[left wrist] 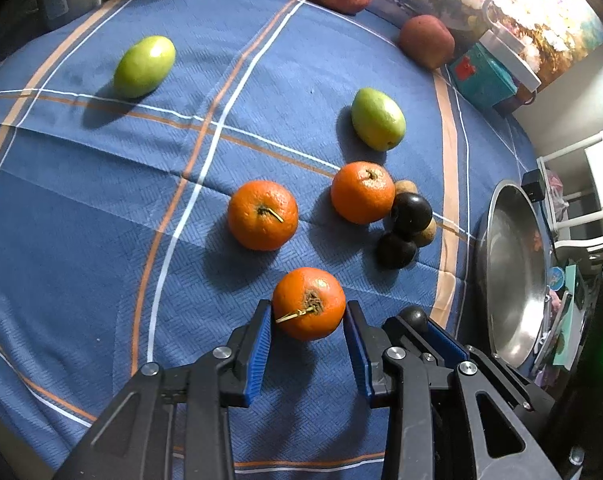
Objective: Organize fruits
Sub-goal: 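Close the right gripper on the dark plum while the left gripper grasps the orange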
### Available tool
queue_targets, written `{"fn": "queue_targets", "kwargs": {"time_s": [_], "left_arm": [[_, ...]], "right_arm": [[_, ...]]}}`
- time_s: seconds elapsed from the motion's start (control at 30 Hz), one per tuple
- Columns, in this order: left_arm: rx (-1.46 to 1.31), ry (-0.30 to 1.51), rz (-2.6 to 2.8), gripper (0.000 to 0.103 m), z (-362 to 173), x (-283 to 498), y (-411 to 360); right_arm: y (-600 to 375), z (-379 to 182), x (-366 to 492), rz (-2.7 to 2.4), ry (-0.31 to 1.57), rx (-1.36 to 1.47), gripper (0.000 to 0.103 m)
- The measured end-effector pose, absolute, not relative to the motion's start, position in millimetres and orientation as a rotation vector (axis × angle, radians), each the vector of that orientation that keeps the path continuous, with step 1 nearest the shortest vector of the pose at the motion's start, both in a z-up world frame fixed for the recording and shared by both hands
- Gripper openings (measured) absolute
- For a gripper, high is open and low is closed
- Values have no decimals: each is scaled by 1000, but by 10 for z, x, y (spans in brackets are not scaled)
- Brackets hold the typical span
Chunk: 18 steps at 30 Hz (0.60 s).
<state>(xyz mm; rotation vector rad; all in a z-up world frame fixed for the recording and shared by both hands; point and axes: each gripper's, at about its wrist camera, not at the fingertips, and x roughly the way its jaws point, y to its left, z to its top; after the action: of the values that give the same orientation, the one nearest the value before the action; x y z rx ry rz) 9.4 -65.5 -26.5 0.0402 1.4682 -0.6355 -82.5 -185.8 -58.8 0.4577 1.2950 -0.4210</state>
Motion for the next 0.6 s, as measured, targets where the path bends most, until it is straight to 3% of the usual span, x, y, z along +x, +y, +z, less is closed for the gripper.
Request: {"fn": "queue_targets", "kwargs": {"time_s": [0.6], "left_arm": [[20,1347,-628,38,120,167,-468]], "right_arm": [[-1997,15,-986,-464,1120,466,26]]}}
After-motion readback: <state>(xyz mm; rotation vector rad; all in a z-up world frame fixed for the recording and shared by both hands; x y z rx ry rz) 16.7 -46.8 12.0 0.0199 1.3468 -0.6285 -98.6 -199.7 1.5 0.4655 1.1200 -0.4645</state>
